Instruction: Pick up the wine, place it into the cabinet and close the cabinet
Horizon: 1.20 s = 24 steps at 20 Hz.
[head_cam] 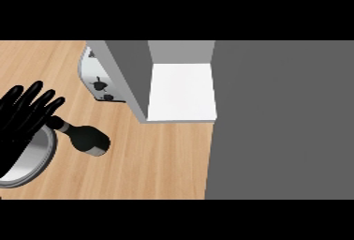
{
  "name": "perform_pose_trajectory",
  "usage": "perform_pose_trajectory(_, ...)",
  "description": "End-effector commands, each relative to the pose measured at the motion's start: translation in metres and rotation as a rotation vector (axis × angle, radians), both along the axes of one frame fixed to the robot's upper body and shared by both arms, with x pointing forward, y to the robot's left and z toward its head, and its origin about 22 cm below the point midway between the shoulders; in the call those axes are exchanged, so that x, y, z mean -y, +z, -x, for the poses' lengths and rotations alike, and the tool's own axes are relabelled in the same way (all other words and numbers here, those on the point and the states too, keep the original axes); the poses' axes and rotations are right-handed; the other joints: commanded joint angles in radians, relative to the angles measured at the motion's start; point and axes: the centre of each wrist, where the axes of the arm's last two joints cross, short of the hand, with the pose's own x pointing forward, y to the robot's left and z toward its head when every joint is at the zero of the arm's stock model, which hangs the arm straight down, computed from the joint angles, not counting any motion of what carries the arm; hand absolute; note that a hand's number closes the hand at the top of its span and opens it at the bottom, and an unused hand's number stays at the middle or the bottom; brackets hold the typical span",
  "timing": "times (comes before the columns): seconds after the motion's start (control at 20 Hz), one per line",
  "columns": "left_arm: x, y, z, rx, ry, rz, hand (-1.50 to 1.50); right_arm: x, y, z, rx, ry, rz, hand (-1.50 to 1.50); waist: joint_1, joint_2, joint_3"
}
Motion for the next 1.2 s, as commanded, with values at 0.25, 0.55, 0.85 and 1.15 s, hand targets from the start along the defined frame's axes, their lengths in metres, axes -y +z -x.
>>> perform_pose_trajectory(0.25,-0.035,0.070,-0.003,-0.062,-0.099,0.032,-1.50,-0.010,0.047,0.050,-0.020,0.057,-0.025,-1.50,0.009,0.000,0.002)
perform_pose_trajectory(0.55,-0.058,0.071,0.011,-0.114,-0.082,0.012,-1.50,-0.027,0.064,0.064,-0.022,0.047,-0.054,-1.50,0.012,-0.001,0.001)
perform_pose_trajectory(0.85,-0.045,0.075,0.003,-0.113,-0.064,0.007,-1.50,-0.027,0.069,0.056,-0.029,0.034,-0.039,-1.50,0.006,0.001,0.001)
perform_pose_trajectory(1.15,-0.055,0.060,-0.001,-0.143,-0.011,-0.011,-1.50,-0.031,0.072,0.060,-0.021,0.026,-0.040,-1.50,-0.001,0.001,0.000)
